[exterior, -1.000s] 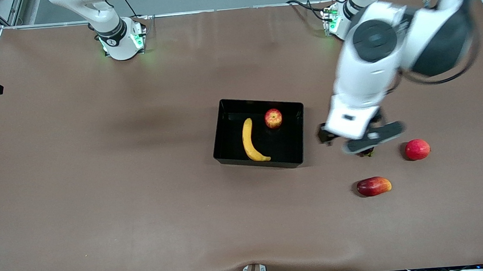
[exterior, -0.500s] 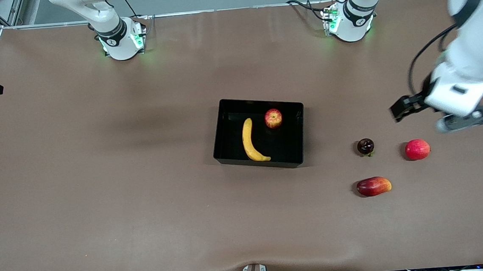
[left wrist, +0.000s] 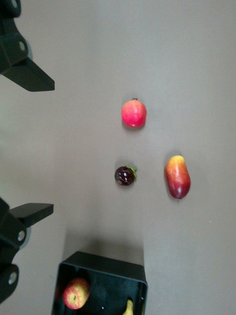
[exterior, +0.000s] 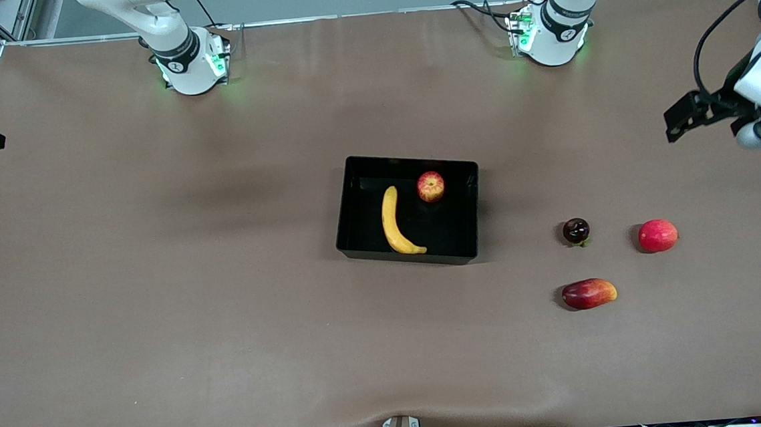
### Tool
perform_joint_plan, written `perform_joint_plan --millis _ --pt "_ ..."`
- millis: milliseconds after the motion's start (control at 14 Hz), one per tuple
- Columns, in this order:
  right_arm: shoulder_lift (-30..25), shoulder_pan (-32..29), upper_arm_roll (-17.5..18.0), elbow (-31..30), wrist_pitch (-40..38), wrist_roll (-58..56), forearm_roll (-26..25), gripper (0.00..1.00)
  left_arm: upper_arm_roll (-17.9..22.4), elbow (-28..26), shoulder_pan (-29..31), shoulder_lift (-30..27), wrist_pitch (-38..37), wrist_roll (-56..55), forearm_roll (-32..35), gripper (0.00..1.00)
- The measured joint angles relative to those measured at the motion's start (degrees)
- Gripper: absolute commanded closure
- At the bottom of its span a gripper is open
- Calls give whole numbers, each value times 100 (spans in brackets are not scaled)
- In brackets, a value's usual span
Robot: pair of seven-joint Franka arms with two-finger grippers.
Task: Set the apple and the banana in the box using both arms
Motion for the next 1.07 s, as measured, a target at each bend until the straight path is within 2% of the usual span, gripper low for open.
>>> perform_joint_plan --millis 143,286,1071 --pt "0 0 0 0 0 0 0 0 318 -272 -291 -262 1 12 -5 0" --pt "0 -2 -1 0 0 0 0 0 446 -394 -404 -391 3 12 -6 0" --pt "0 -18 -3 0 0 0 0 0 518 -395 -416 -403 41 129 -71 0"
